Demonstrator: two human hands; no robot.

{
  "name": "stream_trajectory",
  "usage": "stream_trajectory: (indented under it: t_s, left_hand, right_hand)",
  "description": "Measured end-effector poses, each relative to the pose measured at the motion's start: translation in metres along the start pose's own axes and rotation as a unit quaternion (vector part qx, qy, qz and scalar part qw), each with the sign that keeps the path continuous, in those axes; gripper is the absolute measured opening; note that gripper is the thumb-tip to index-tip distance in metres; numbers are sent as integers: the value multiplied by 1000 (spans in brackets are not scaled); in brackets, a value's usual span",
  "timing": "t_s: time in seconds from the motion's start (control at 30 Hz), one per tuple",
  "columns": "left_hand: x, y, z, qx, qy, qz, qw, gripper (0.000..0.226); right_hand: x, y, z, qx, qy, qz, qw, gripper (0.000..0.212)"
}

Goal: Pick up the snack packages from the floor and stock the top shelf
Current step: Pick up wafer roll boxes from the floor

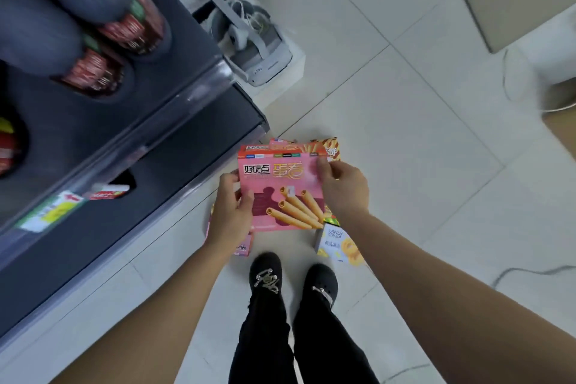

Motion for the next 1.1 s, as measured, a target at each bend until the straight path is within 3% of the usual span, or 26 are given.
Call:
stream_trajectory:
  t_s: [0.13, 0.23, 0.37, 0.5, 0.8, 1.1]
  left_hand:
    - [-50, 58, -35, -49, 5, 16, 999, 12]
    - [-86, 90, -62, -84, 34, 35, 995, 24]
    - [-133, 116, -107, -141, 91, 51, 985, 69]
    - [-172, 124, -156, -195, 169, 15, 966, 26]
    - [-296, 96, -276, -265, 363, -21, 893, 30]
    - [-458, 34, -387, -190, 537, -35, 821, 38]
  right_hand:
    - [-40, -52, -43, -30, 8, -15, 999, 43]
    - [-67, -95, -68, -55, 8, -75, 996, 34]
    - [-105, -149, -84, -34, 2, -164, 986, 27]
    - [-149, -195, -80, 8, -35, -250, 968, 27]
    - [-270, -289, -12, 47, -188, -372, 908, 34]
    - [-466, -350, 77, 63, -281, -509, 811, 37]
Point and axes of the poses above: each hand's wrist, its own x-axis towards the middle knuckle, its own z-axis out of the palm, y = z × x, the point moved 3 cm from there along x, towards the middle knuckle, and after that the axes turned 3 degrees about -z, right-handed, at the moved point
